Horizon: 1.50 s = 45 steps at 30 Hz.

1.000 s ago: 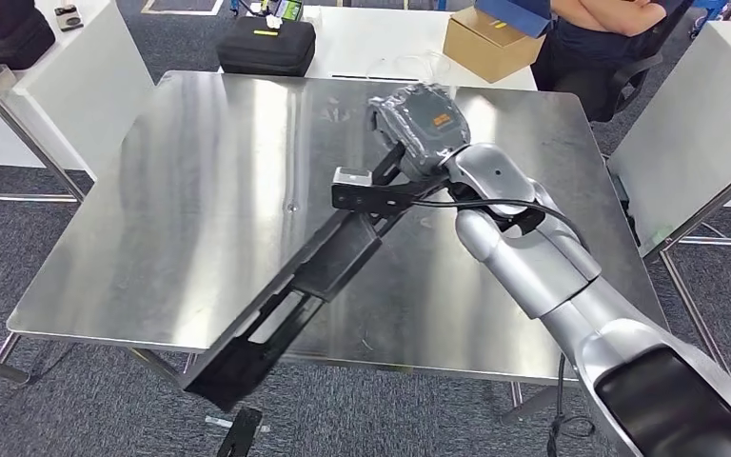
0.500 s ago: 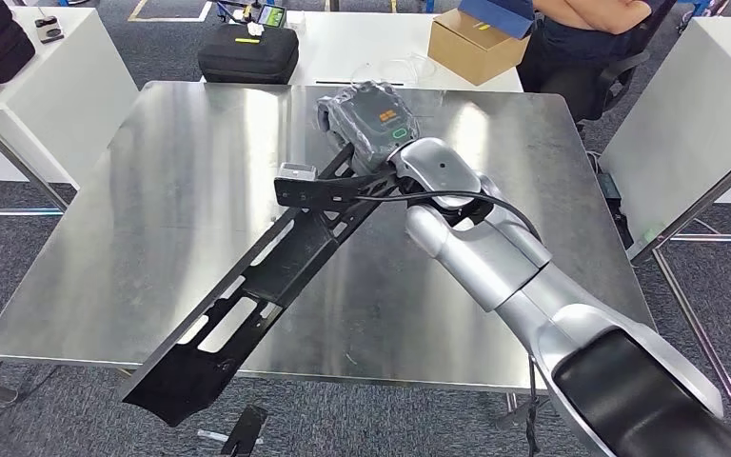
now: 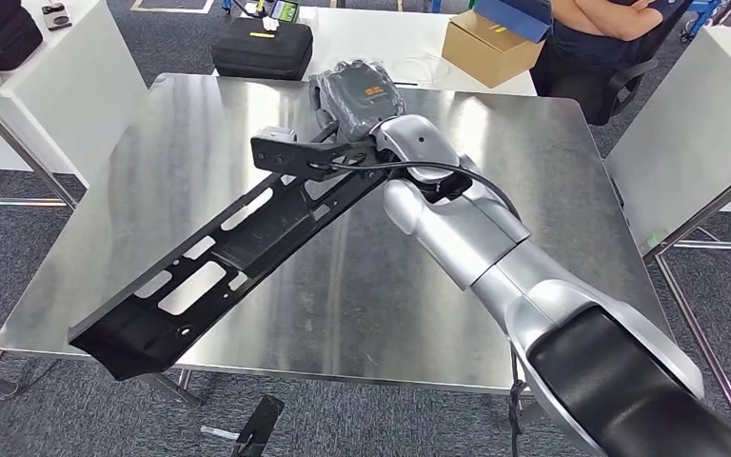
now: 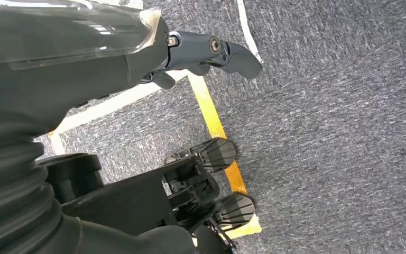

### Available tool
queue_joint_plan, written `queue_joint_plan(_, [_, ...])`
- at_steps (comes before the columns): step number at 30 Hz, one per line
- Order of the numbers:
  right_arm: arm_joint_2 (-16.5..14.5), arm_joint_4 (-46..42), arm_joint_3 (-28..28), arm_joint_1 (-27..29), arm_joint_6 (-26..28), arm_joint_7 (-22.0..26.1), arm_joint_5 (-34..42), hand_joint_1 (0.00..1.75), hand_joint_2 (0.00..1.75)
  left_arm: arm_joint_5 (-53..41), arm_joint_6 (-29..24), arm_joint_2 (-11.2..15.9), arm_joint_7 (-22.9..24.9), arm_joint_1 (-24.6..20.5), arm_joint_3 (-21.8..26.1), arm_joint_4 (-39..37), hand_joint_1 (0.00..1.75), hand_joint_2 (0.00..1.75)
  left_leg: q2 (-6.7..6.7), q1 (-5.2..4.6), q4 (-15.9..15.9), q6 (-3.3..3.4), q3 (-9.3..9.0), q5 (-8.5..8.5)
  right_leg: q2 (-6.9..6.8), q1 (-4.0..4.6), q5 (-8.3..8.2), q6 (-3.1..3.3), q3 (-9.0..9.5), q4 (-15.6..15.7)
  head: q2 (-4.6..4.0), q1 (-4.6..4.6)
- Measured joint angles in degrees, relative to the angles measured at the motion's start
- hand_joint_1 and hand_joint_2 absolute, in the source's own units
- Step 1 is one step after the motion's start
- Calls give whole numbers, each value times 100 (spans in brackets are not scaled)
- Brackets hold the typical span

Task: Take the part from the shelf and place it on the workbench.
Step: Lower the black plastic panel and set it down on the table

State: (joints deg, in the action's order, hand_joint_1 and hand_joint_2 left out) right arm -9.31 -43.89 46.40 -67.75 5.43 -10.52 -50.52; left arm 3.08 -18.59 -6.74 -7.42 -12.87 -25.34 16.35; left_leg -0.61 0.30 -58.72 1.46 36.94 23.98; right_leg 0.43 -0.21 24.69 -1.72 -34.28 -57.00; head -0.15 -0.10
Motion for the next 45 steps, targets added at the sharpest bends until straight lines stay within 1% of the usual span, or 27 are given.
queue_joint_plan(6, [-63, 574, -107, -248, 362, -300, -278, 175, 175, -111, 12, -38, 26, -48, -111, 0, 0, 175, 4, 7, -1, 6, -1, -4, 0, 3, -4, -36, -5, 0, 0, -3])
queue_joint_plan(10, [21, 1062, -290, -432, 615, -471, -490, 175, 175, -187, 14, -60, 27, -48, -161, 0, 0, 175, 7, 16, 0, 5, -2, -4, 1, 8, -5, -40, -5, -1, 0, -3])
queue_joint_plan(16, [125, 1430, -506, -527, 683, -487, -572, 175, 175, -214, 16, -78, 27, -48, -206, 0, 0, 175, 14, 23, 1, 5, -2, -4, 4, 19, -6, -41, -8, -2, 0, -2])
queue_joint_plan(20, [216, 1557, -555, -575, 755, -676, -751, 175, 175, -270, 63, -83, 29, -49, -238, 0, 0, 175, 11, 24, 2, 5, -2, -4, 3, 19, -5, -41, -11, -2, 0, -4])
queue_joint_plan(22, [353, 1636, -581, -644, 821, -796, -830, 175, 175, -296, 70, -91, 31, -48, -245, 0, 0, 175, 4, 25, 2, 5, -1, -5, -1, 19, -4, -40, -11, -1, 0, -4])
queue_joint_plan(25, [650, 1783, -728, -761, 939, -893, -898, 175, 175, -322, 53, -95, 27, -34, -246, 0, 0, 175, -4, 22, 2, 5, 0, -5, -7, 19, -4, -40, -5, -1, 0, -3])
queue_joint_plan(28, [970, 1902, -867, -803, 963, -826, -1009, 175, 175, -399, 8, -92, 10, -16, -250, 0, 0, 175, -2, 17, 2, 6, -1, -4, -7, 15, -5, -41, -4, 0, 0, 0])
queue_joint_plan(31, [1324, 1999, -997, -720, 951, -708, -1039, 175, 175, -447, -27, -86, -28, -5, -252, 0, 0, 175, 3, 12, 2, 7, -1, -4, -5, 11, -7, -44, -6, 0, 0, -3])
queue_joint_plan(33, [1540, 2053, -1129, -616, 889, -640, -1004, 175, 175, -468, -35, -78, -33, 2, -249, 0, 0, 175, 4, 11, 2, 7, -1, -3, -5, 11, -7, -45, -6, 0, 0, -4])
queue_joint_plan(35, [1702, 2107, -1262, -525, 646, -597, -1028, 175, 175, -459, -38, -63, -36, 20, -244, 0, 0, 175, 4, 12, 3, 7, 0, -3, -6, 12, -7, -45, -7, 0, 0, -4])
queue_joint_plan(39, [1903, 2205, -1383, -425, -1, -508, -1150, 175, 175, -306, 39, -21, -25, 70, -197, 0, 0, 175, 11, 13, 10, 7, 0, -3, 1, 15, -7, -45, -13, -1, 0, -5])
queue_joint_plan(45, [1989, 2236, -1466, -381, -279, -463, -1249, 175, 175, -181, 179, 6, 87, 84, -78, 0, 0, 175, 17, 15, 18, 6, -4, -3, 7, 19, -7, -45, -17, -2, 0, -5])
